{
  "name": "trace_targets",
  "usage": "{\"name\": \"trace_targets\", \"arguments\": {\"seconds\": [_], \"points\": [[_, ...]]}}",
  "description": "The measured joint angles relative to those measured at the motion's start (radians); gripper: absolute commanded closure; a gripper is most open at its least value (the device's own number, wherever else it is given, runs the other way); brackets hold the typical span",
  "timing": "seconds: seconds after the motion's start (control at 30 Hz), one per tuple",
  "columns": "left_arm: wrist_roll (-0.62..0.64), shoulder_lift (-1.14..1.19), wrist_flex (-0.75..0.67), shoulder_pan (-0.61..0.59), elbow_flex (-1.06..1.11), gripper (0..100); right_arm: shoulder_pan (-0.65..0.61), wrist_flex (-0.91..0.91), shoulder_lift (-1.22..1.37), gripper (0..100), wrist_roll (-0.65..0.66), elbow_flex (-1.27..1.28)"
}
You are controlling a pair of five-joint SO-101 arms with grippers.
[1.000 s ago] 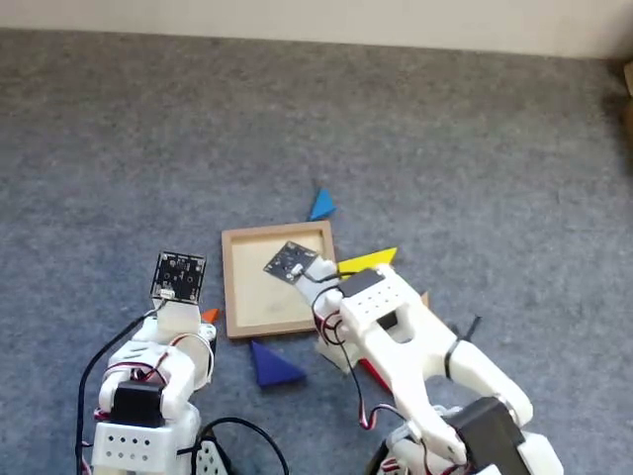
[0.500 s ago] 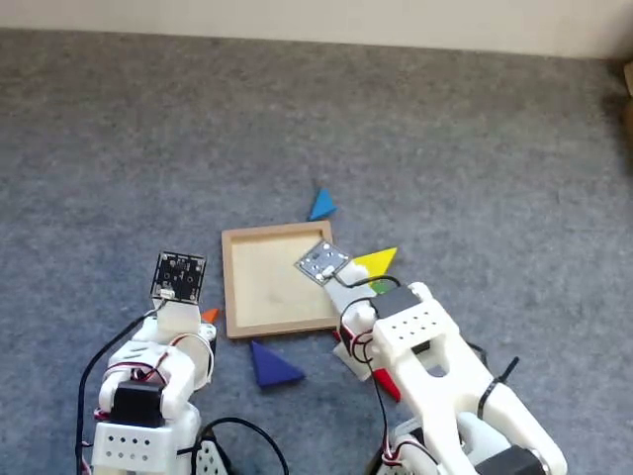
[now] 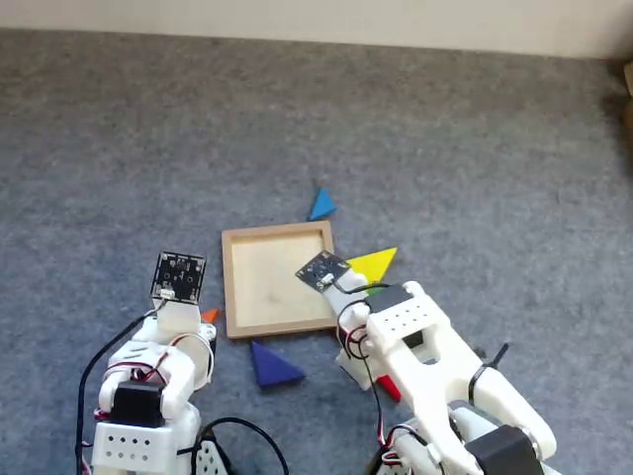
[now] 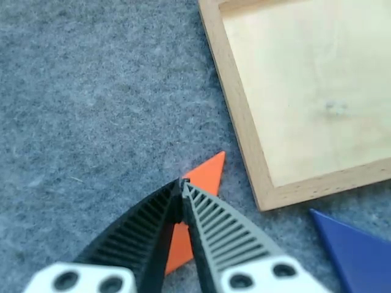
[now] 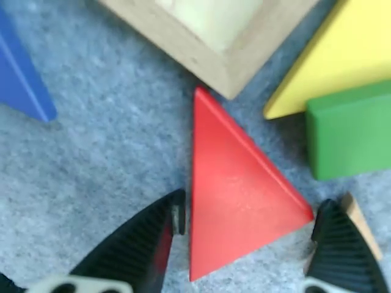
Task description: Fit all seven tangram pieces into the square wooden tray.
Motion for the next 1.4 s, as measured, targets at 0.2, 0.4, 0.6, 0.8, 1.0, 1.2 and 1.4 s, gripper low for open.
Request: {"name": "trace_targets", "arguments": {"seconds": [0.2, 0.4, 0.6, 0.8, 1.0, 1.2, 1.4], "points": [[0.0, 0.0, 0.0, 0.0, 0.0, 99, 0.0, 0.0, 0.0, 67.7, 0.0, 0.0], [0.0, 0.0, 0.0, 0.0, 0.0, 99, 0.0, -0.026, -0.003, 72.8, 0.0, 0.04], [0.0, 0.0, 0.0, 0.0, 0.0, 99, 0.003, -0.029, -0.011, 74.5, 0.0, 0.04], [0.0, 0.0, 0.0, 0.0, 0.0, 99, 0.005, -0.011, -0.011, 74.5, -0.002, 0.035], [0.0, 0.0, 0.0, 0.0, 0.0, 99, 0.003, 0.044, -0.044, 74.5, 0.0, 0.038], [0.0, 0.0, 0.0, 0.0, 0.0, 99, 0.003, 0.132, -0.224, 74.5, 0.0, 0.04], [0.0, 0.0, 0.0, 0.0, 0.0, 99, 0.003, 0.169, -0.368, 74.5, 0.0, 0.041]]}}
